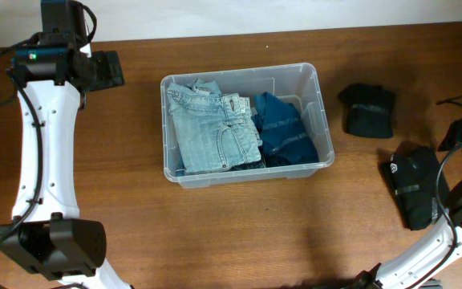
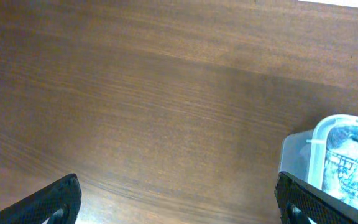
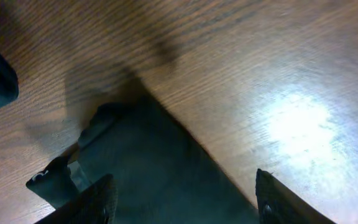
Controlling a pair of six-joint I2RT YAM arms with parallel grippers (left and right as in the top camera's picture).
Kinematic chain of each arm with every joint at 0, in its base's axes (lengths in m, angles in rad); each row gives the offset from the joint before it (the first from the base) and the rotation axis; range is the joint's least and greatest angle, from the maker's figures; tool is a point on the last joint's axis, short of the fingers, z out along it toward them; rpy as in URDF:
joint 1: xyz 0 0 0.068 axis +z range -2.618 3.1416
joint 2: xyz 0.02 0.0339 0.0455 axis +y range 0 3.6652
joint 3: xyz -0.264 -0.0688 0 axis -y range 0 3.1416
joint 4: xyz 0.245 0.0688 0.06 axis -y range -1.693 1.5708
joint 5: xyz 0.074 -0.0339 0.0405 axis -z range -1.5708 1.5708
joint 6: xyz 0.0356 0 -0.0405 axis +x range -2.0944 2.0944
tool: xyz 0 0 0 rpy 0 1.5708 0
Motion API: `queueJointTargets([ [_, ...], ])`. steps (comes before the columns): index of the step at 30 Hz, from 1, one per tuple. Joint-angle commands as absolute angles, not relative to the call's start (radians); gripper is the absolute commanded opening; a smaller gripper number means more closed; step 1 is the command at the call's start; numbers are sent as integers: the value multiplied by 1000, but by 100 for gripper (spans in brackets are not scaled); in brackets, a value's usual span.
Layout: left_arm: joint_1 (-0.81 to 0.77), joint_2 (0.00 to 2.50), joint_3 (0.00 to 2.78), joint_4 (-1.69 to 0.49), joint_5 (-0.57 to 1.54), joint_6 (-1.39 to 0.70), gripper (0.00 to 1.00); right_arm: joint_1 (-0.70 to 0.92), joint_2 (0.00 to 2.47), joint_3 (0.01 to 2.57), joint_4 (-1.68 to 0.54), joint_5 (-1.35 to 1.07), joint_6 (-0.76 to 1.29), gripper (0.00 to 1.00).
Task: Pack container
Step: 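Carry the black clothing over the bin and lower it onto the blue garment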
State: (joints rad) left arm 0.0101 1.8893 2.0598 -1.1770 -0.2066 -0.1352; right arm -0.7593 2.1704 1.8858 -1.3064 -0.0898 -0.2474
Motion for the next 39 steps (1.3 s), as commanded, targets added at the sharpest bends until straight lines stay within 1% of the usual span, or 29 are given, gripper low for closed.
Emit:
queueJointTargets([
  [1,16,1873,2071,-1163,-207,-140,99,-760,2180,1838,-1290,-159,-311,64],
  [5,16,1873,2071,-1163,-207,-140,99,-760,2183,1748,-1237,-203,-367,64],
  [9,16,1873,2071,-1160,-207,-140,99,-761,2183,1677,-1182,-199,-367,64],
  [10,16,1873,2071,-1160,-206,-140,99,-760,2183,1670,-1176,-200,-366,63],
  [12,16,1873,2071,-1160,-206,-140,99,-760,2183,1658,-1173,-201,-366,56],
  [13,16,1873,2071,-1159,-207,-140,99,-759,2183,1655,-1172,-204,-364,51],
  [16,16,1873,2071,-1159,-206,-140,99,-759,2183,1632,-1162,-215,-357,17],
  [17,16,1873,2071,-1159,-206,-140,99,-759,2183,1628,-1161,-218,-354,12],
  [18,16,1873,2071,-1159,-207,-140,99,-759,2183,1628,-1161,-224,-342,4],
  [23,16,1873,2071,-1159,-207,-140,99,-755,2183,1643,-1162,-267,-265,4],
  [26,16,1873,2071,-1159,-207,-140,99,-739,2181,1711,-1211,-310,-241,4],
  [31,16,1873,2071,-1159,-207,-140,99,-691,2159,1988,-1400,-383,-175,4],
  [34,16,1873,2071,-1159,-207,-140,99,-652,2153,2189,-1513,-393,-51,4],
  [37,16,1873,2071,-1159,-207,-140,99,-608,2153,2338,-1584,-394,20,4],
  [39,16,1873,2071,-1159,-206,-140,99,-559,2153,2457,-1626,-439,66,4],
])
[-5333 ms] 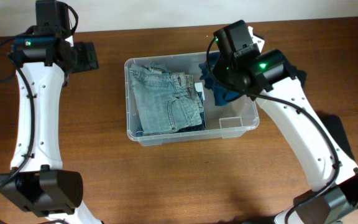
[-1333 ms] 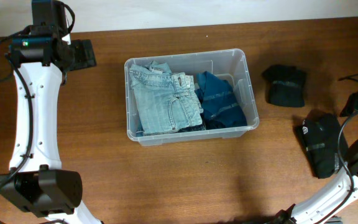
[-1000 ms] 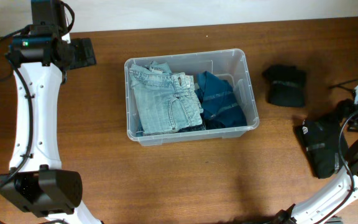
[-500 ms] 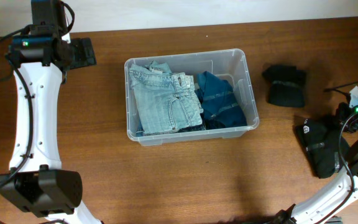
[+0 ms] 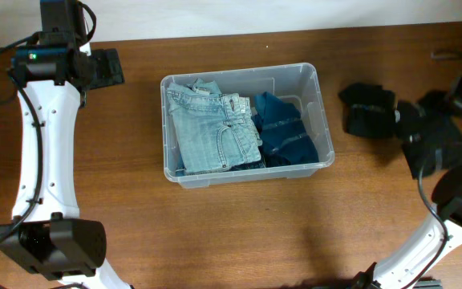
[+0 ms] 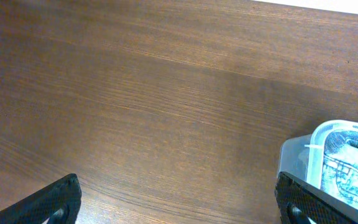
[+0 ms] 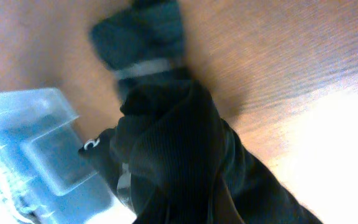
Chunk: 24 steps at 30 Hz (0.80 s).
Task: Pack container
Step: 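Carry the black clothing over the bin and lower it onto the blue garment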
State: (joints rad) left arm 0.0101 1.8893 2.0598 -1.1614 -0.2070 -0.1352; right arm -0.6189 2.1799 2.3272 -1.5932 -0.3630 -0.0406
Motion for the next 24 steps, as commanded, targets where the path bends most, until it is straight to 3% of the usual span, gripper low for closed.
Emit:
queueJointTargets([
  [1,16,1873,2071,-1159,-206,-140,99,-543,2153,2493,-1637,-461,89,4],
  [5,16,1873,2071,-1159,-206,-140,99,-436,2153,2667,-1665,-619,286,4],
  [11,16,1873,2071,-1159,-206,-140,99,-293,2153,2717,-1622,-685,513,4],
  [24,16,1873,2071,-1159,-206,-140,99,94,2153,2678,-1585,-282,760,4],
])
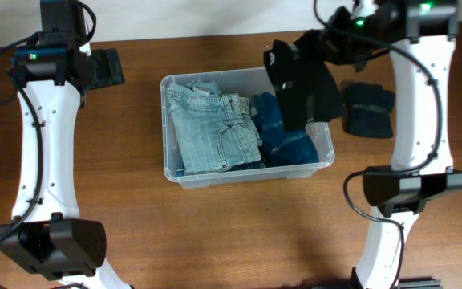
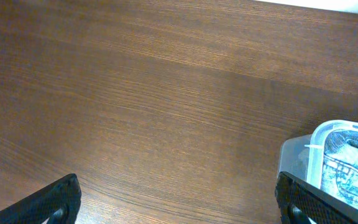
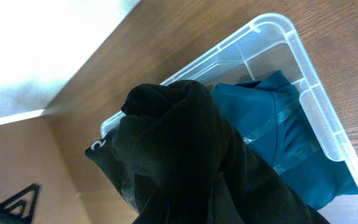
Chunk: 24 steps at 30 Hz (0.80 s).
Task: Pack container
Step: 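Carry the black clothing over the bin and lower it onto the blue garment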
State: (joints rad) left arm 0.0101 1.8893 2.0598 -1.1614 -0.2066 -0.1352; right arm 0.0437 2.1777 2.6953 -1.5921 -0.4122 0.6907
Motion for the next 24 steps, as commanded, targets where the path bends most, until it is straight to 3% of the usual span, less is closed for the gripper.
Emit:
queueJointTargets([
  [1,16,1873,2071,-1159,-206,-140,99,120,2153,2664,-1585,-243,778,4],
  [6,16,1873,2071,-1159,-206,-140,99,193,2155,2571,-1547,-123,829,4],
  [15,16,1873,2071,-1159,-206,-140,99,230,2156,2363,-1453,-130,848,4],
  [18,16,1873,2071,-1159,-206,-140,99,242,2156,2328,-1454,-121,764,6],
  [19,16,1873,2071,-1159,-206,-140,99,248,2156,2328,-1455,-118,690,15],
  [20,16,1873,2071,-1159,-206,-140,99,249,2155,2328,-1463,-118,610,36],
  [22,16,1873,2071,-1159,-206,-140,99,247,2155,2328,-1480,-118,549,45],
  [24,16,1873,2071,-1159,-206,-140,99,239,2155,2328,-1488,-103,486,47],
])
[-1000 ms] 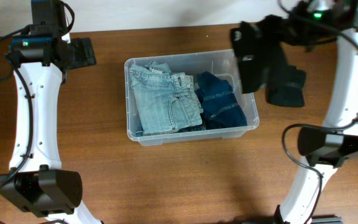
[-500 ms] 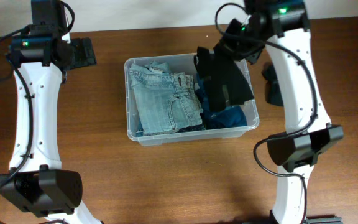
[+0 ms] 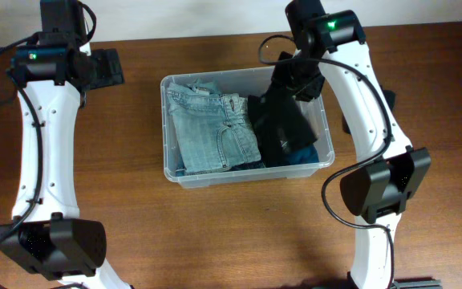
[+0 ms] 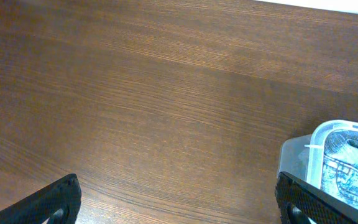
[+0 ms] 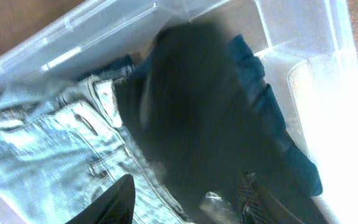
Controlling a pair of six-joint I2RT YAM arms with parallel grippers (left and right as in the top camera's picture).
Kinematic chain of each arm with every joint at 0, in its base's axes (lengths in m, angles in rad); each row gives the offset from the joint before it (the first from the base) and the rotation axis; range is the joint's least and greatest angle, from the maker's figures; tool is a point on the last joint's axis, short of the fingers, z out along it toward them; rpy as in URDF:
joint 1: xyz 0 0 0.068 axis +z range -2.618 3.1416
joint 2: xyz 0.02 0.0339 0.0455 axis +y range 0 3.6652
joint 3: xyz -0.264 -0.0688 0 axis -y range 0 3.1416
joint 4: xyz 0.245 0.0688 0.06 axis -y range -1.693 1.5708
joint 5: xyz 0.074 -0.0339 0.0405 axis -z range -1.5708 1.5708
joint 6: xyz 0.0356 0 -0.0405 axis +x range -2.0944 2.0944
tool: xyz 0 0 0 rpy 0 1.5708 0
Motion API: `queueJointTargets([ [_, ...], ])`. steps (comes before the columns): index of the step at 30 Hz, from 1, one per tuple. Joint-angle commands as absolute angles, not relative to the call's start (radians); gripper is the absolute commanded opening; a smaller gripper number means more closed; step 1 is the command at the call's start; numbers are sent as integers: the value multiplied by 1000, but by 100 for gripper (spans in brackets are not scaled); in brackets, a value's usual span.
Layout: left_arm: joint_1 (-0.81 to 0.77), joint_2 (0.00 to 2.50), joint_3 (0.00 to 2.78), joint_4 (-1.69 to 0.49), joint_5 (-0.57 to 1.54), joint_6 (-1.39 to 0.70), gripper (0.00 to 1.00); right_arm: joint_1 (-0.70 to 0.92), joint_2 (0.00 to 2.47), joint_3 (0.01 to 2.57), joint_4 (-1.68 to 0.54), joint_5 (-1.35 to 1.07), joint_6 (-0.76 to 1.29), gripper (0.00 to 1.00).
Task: Pack container
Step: 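Carry the black clothing over the bin and lower it onto the blue garment, then return the right gripper to the second black garment and grasp it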
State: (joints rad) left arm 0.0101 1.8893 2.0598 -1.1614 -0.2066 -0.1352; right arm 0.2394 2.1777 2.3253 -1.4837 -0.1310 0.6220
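Observation:
The clear plastic container [image 3: 215, 74] sits mid-table. Folded light-blue jeans [image 3: 215, 128] fill its left half. A black garment [image 3: 279, 120] lies in its right half on top of a teal garment [image 3: 310, 152]. In the right wrist view my right gripper [image 5: 185, 199] hangs open just above the black garment [image 5: 197, 112], its fingers spread to either side, with the jeans [image 5: 55, 155] beside it. My left gripper [image 4: 179, 202] is open over bare wood to the left of the container's corner [image 4: 303, 155].
The right arm [image 3: 359, 88] reaches across the container's far right corner. It covers most of a second black garment [image 3: 346, 122] on the table right of the container. The left arm [image 3: 42, 136] runs down the table's left side.
The black garment hung from my right gripper above the container's right half. It now lies inside on the teal garment, and the gripper is lower and open. The left arm has not moved.
My right gripper was down at a black garment on the table at the far right. It then held the garment lifted near the second black piece, then over the container. The garment now rests inside, released. My left gripper stayed open at the far left throughout.

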Motion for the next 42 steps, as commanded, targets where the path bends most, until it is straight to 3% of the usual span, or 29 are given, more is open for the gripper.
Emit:
queueJointTargets([
  [1,16,1873,2071,-1159,-206,-140,99,236,2155,2329,-1491,-89,472,47],
  [6,16,1873,2071,-1159,-206,-140,99,229,2154,2389,-1515,40,321,42],
  [8,16,1873,2071,-1159,-206,-140,99,229,2155,2391,-1514,62,290,29],
  [9,16,1873,2071,-1159,-206,-140,99,230,2157,2384,-1512,61,284,12],
  [10,16,1873,2071,-1159,-206,-140,99,233,2161,2376,-1509,61,284,4],
  [25,16,1873,2071,-1158,-206,-140,99,344,2284,2064,-1349,62,288,4],
  [32,16,1873,2071,-1153,-206,-140,99,268,2283,2211,-1420,60,287,4],
  [37,16,1873,2071,-1148,-206,-140,99,209,2283,2527,-1569,-43,267,24],
  [39,16,1873,2071,-1143,-206,-140,99,171,2283,2679,-1623,-69,262,48],
  [42,16,1873,2071,-1143,-206,-140,99,73,2283,2774,-1650,-85,262,67],
])
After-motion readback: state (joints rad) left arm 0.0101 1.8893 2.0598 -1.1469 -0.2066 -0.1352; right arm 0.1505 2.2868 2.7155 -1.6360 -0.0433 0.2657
